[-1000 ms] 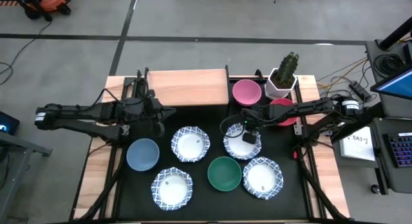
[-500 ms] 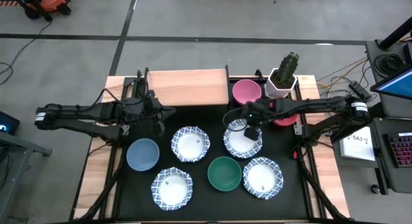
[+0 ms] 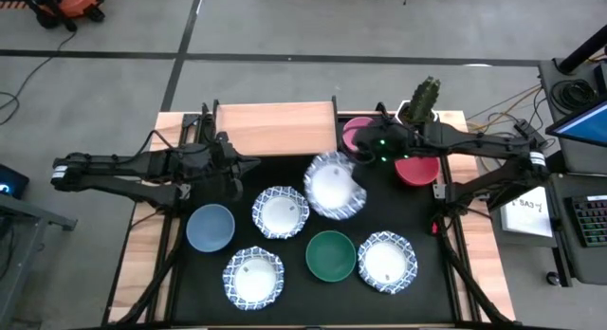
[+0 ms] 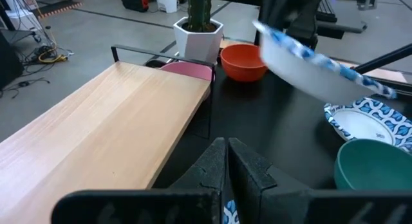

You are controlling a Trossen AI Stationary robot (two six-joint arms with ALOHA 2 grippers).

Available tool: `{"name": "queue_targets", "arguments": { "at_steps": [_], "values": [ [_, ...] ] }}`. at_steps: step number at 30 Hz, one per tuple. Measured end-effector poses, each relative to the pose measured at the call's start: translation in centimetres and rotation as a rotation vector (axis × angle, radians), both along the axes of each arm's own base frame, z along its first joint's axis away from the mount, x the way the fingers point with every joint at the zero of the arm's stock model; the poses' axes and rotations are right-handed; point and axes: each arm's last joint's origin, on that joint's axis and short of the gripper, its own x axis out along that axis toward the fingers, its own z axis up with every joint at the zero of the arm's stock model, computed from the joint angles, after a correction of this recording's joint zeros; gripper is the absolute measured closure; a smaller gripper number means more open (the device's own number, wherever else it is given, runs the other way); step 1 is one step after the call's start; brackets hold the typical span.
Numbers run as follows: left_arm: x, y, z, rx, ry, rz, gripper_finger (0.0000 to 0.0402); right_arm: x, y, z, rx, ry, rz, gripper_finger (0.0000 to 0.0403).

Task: Place and stack bowls onto a shelf
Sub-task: Put the white patterned bowl on the shelf

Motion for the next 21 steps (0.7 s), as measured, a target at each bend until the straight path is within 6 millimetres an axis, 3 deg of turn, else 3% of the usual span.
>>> {"name": "queue_targets", "arguments": {
  "at_steps": [6, 11, 21],
  "values": [
    [0.0, 0.0, 0.1, 0.001, -0.013, 0.002, 0.0402, 3.6, -2.2, 1.4, -0.142, -0.132, -0.138, 0.0394],
    [-0.3, 0.0, 0.2, -0.011, -0.007, 0.006, 0.0402, 7.0, -5.4, 0.0, -0.216, -0.102, -0.275, 0.0394],
    [-2.6, 0.0, 1.5, -0.03, -0.091, 0.012, 0.0402, 11.5, -9.9, -2.3, -0.226, -0.042, -0.337, 0.0394]
  ]
}}
